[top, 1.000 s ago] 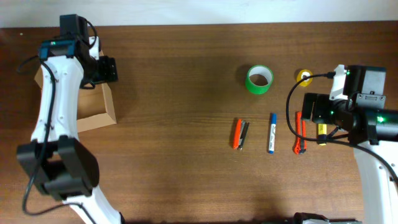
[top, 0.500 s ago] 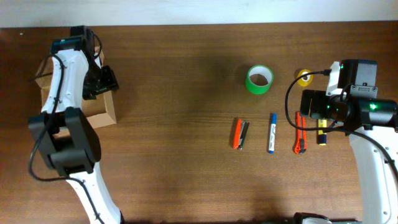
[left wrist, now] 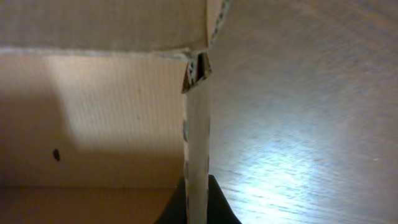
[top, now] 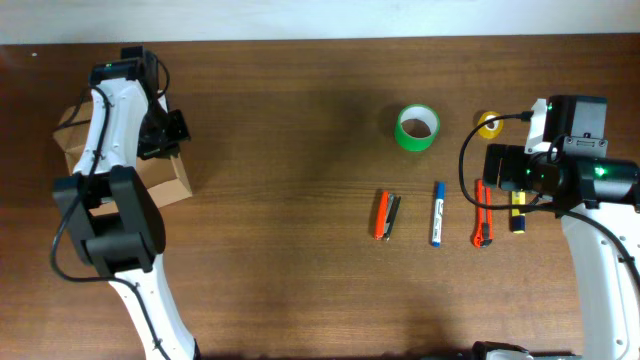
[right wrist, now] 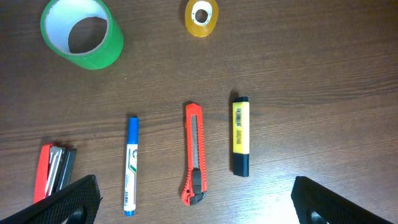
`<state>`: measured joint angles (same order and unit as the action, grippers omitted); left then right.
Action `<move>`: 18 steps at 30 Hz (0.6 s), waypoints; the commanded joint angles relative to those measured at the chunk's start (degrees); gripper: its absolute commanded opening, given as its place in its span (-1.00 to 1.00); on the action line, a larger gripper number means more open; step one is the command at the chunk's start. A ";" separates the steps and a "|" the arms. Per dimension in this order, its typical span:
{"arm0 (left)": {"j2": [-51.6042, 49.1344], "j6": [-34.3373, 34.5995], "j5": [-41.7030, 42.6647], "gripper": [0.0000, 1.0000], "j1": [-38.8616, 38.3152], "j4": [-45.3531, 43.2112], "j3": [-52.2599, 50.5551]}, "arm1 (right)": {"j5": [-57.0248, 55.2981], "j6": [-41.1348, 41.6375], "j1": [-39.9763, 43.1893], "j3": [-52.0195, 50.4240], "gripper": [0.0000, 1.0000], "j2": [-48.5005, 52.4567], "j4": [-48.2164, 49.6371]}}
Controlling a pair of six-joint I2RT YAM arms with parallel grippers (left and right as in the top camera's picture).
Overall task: Pack container
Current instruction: 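Move the left gripper to the cardboard box's left edge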
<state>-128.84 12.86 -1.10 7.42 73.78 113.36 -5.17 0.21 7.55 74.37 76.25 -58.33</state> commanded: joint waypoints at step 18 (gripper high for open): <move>-0.81 9.79 -8.26 -0.97 -31.30 9.62 30.27 | -1.11 0.66 0.46 1.18 0.98 0.09 -0.87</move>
<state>-129.97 19.33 -6.04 -21.47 83.40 142.21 -5.17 0.23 7.55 74.39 76.25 -58.98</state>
